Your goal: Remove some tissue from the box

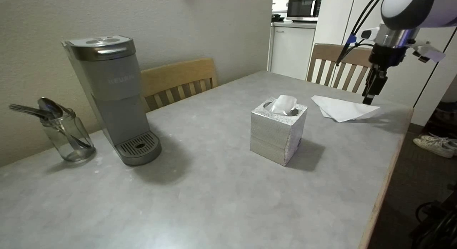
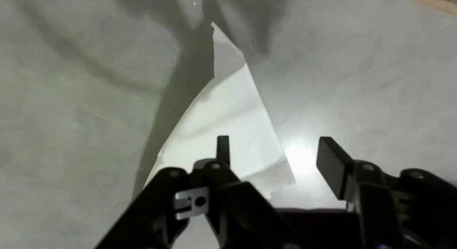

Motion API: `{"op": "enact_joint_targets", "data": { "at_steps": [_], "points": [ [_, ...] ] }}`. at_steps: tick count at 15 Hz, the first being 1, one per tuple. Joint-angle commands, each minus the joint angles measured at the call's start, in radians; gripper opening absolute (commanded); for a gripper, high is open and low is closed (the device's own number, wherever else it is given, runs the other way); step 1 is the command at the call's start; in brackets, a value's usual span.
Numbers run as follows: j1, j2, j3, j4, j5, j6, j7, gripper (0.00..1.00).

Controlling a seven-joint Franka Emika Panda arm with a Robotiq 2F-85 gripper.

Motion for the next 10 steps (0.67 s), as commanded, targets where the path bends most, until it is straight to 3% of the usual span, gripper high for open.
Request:
{"op": "enact_joint_targets", "data": {
  "at_steps": [1,4,5,10],
  "points": [
    [0.003,-0.19,0.005,-0.057,-0.049,-0.082,0.06,0.95],
    [0.042,-0.304,0.006,-0.052,-0.074,-0.149,0.133,1.0],
    [0.034,-0.218,-0.007,-0.016,-0.047,-0.113,0.087,0.97],
    [0.065,-0.303,-0.013,-0.038,-0.059,-0.152,0.128,1.0]
  ]
}}
